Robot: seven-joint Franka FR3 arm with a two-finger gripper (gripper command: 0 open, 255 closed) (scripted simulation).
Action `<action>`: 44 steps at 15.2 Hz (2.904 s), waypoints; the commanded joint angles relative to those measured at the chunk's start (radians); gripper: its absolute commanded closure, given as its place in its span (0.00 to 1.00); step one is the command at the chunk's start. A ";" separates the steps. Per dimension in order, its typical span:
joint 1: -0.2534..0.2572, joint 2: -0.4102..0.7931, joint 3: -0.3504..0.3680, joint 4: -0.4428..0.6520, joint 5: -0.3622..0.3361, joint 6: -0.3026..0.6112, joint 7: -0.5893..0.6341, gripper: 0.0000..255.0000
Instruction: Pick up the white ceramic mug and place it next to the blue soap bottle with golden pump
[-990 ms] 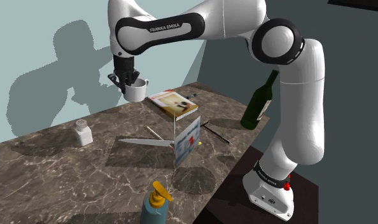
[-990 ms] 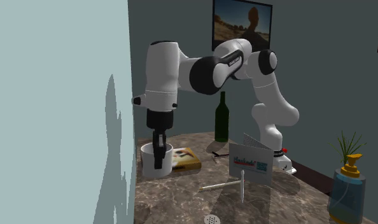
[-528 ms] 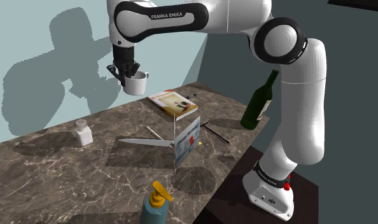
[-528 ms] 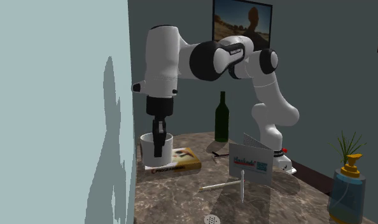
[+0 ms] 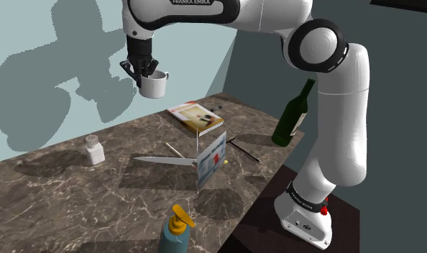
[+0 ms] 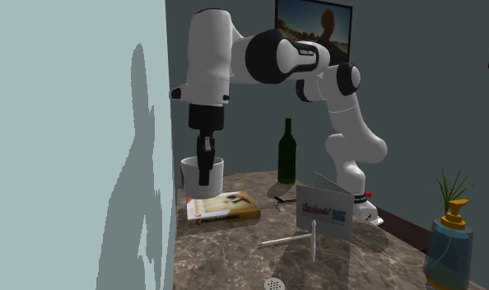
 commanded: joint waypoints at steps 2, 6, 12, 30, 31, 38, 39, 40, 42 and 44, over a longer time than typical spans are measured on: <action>0.004 0.004 0.000 0.047 0.000 -0.043 -0.005 1.00; 0.010 0.014 0.001 0.116 -0.001 -0.102 -0.010 1.00; 0.025 0.044 0.000 0.246 -0.006 -0.201 -0.019 1.00; 0.072 -0.367 0.071 -0.265 0.077 -0.107 0.142 1.00; 0.078 -0.394 0.078 -0.297 0.084 -0.101 0.156 1.00; 0.131 -0.558 0.131 -0.480 0.139 -0.081 0.259 1.00; 0.140 -0.578 0.140 -0.500 0.147 -0.081 0.274 1.00; 0.148 -0.598 0.149 -0.519 0.155 -0.081 0.290 1.00; 0.167 -0.634 0.168 -0.552 0.171 -0.083 0.323 1.00; 0.185 -0.667 0.188 -0.581 0.188 -0.086 0.357 1.00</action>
